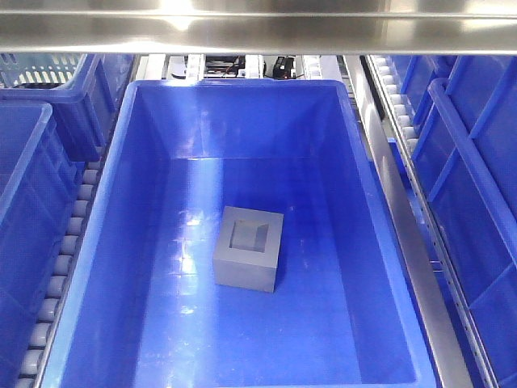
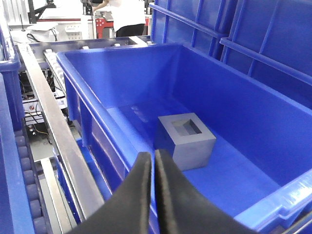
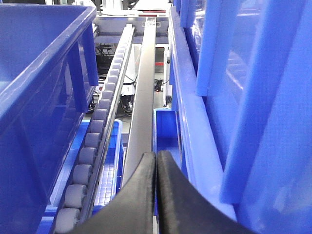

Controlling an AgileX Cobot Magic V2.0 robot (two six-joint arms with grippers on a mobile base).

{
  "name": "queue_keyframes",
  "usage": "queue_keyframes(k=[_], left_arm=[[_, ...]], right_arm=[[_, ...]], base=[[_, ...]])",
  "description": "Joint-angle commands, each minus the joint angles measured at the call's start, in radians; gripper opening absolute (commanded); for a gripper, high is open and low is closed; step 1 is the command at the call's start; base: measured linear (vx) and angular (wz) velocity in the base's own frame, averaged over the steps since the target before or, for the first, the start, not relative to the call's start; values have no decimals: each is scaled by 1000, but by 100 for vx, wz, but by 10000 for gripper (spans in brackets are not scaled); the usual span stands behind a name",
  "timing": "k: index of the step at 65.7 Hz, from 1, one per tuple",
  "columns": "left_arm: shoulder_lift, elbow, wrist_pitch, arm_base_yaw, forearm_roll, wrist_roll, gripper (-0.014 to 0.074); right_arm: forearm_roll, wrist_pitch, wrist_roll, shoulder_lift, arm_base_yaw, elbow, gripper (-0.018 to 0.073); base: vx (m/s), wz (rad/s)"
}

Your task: Sort gray base to blue bin

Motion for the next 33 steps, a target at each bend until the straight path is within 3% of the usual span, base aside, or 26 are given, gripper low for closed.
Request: queue_keyframes(k=[1,33], left_arm=[[-5,-22,-58,-1,-4,-1,-7],[-5,-22,-58,-1,-4,-1,-7]], right_arm=[[-6,-75,-5,-12,-5,14,-9],[-6,-75,-5,-12,-5,14,-9]], base=[[0,0],[0,0]])
